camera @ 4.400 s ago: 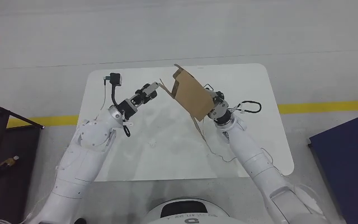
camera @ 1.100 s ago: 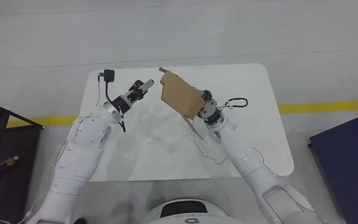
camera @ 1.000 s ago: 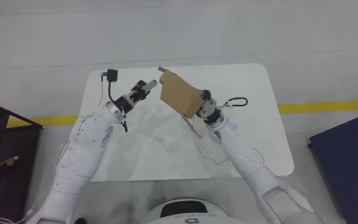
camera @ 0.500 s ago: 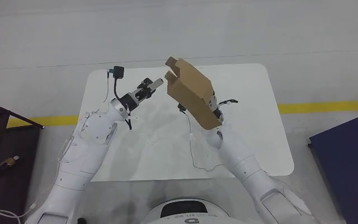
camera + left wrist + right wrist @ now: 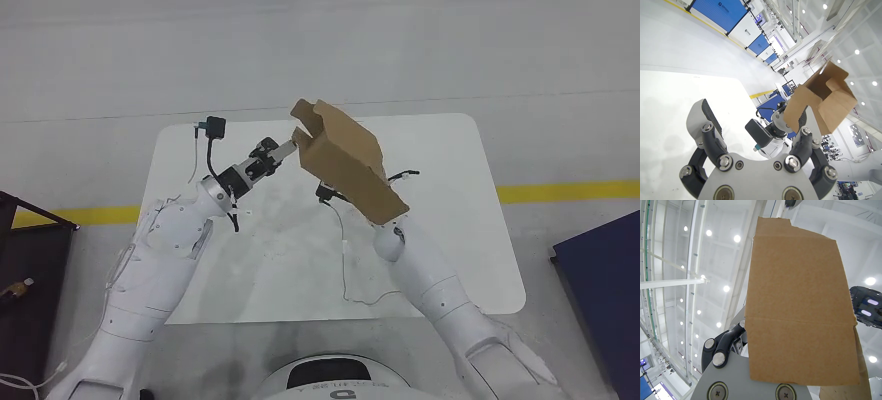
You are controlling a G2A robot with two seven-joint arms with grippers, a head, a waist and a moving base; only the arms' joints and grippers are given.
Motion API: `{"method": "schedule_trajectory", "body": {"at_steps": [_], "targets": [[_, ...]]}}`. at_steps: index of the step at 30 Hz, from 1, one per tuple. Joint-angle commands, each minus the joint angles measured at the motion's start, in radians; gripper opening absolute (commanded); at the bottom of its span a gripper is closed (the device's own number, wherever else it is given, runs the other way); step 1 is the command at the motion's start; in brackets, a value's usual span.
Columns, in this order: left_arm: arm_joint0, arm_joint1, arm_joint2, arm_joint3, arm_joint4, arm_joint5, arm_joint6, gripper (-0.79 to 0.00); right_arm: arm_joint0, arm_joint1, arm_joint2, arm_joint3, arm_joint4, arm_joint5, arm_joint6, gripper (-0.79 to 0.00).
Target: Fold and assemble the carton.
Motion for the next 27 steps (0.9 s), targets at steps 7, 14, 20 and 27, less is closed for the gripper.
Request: {"method": "schedule_trajectory", "body": {"at_steps": [7,14,20,27], "targets": [[0.009,-0.001,0.006,-0.01,0.024,0.005,-0.002,0.0,0.016,-0.005,-0.032,0.053,-0.179,-0.053,0.054,-0.785],[0.016,-0.002,0.009,-0.014,0.047,0.014,0.01,0.0,0.018,-0.005,-0.034,0.056,-0.189,-0.058,0.058,-0.785],[0.026,-0.002,0.004,-0.018,0.058,0.019,0.016,0.0,0.018,-0.005,-0.034,0.056,-0.189,-0.058,0.058,-0.785],[0.036,-0.001,0.001,-0.025,0.088,0.021,0.012,0.0,0.018,-0.005,-0.034,0.056,-0.189,-0.058,0.058,-0.785]]}}
